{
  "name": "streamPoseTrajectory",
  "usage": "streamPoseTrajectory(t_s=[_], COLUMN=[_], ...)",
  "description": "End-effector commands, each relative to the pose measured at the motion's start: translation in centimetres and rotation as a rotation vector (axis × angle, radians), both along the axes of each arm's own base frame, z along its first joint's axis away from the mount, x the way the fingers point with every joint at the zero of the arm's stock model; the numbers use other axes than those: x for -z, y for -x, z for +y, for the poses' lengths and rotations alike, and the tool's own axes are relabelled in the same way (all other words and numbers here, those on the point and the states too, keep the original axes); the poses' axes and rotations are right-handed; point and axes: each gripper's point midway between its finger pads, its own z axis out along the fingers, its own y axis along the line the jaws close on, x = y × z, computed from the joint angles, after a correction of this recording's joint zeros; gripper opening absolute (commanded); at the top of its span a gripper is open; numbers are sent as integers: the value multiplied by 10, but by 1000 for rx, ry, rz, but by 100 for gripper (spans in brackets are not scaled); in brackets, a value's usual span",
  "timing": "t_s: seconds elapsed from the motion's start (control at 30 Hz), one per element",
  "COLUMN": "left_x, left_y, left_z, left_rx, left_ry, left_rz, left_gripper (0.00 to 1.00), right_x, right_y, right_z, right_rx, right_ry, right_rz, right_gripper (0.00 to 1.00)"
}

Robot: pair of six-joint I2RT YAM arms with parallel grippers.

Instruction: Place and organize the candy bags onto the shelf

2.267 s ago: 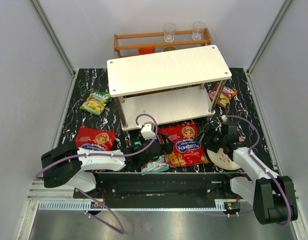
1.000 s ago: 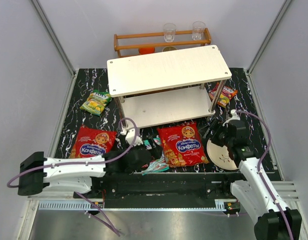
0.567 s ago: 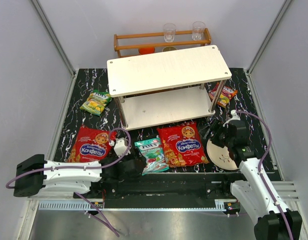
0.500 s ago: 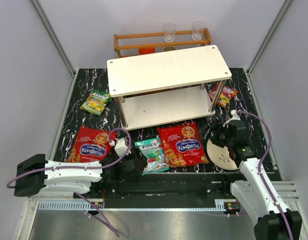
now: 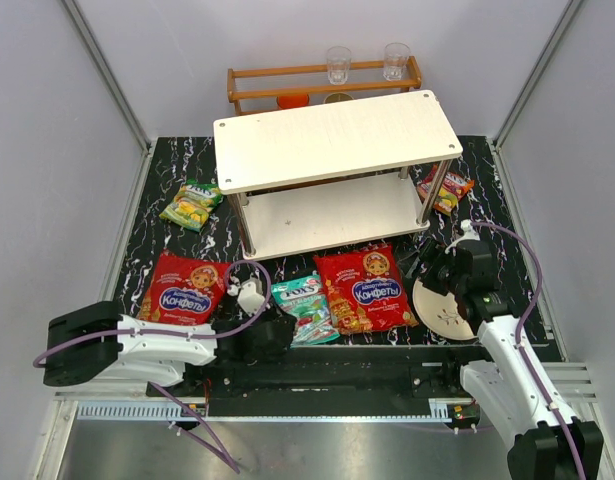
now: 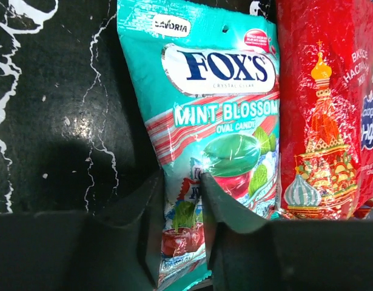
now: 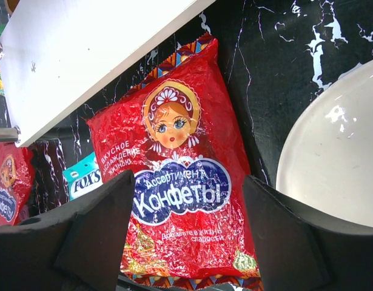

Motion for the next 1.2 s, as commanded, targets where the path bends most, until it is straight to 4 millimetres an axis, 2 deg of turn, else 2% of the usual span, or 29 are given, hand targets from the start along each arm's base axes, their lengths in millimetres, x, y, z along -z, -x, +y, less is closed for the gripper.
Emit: streamPoseTrajectory(t_s=[0.0,0.1,0.13,0.2,0.23,0.3,0.33,0.43,0.5,0.57,0.6,0.63,0.67,0.7,0.73,0.8,0.97,1.0,1.17], left_x=[2,-9,-19,-31,-44,-60,-78,-116,-134,-152,-159,-162,-165,-175,-171,-174,-188,-194,-204], left_y=[8,7,7,4,3,-2,-4,-11,-15,-20,-21,-23,-22,-23,-23,-24,-25,-26,-26], left_z=[-4,2,2,5,5,7,6,5,7,7,7,3,0,-4,-4,-7,-18,-22,-34], left_rx=[43,30,31,28,27,23,31,39,34,34,34,40,52,48,56,51,77,80,104], left_ry=[-9,-46,-50,-58,-45,-36,-10,52,76,113,143,176,196,253,245,270,321,331,360], left_rz=[31,21,14,-18,-34,-77,-109,-193,-237,-302,-327,-356,-372,-396,-402,-416,-475,-483,-510], left_gripper=[22,3,0,0,0,0,0,0,0,0,0,0,0,0,0,0,0,0,0], right_x=[-10,-15,-27,-36,-46,-53,-58,-60,-60,-69,-65,-77,-71,-74,-80,-81,-74,-77,-61], right_y=[-4,-2,1,5,7,11,12,17,21,25,28,29,31,32,31,31,30,28,23], right_z=[2,13,29,41,50,59,64,79,90,106,110,117,120,123,126,129,139,141,148], right_rx=[-24,-100,-203,-278,-332,-370,-397,-452,-486,-525,-534,-564,-555,-561,-577,-578,-591,-592,-581], right_ry=[9,-11,-61,-100,-134,-167,-178,-185,-193,-235,-258,-299,-349,-374,-399,-425,-456,-465,-458], right_rz=[-54,-92,-145,-188,-223,-241,-260,-266,-263,-291,-284,-341,-308,-321,-347,-345,-308,-326,-264], right_gripper=[80,80,80,80,81,83,84,85,86,87,89,90,91,92,94,95,96,96,96])
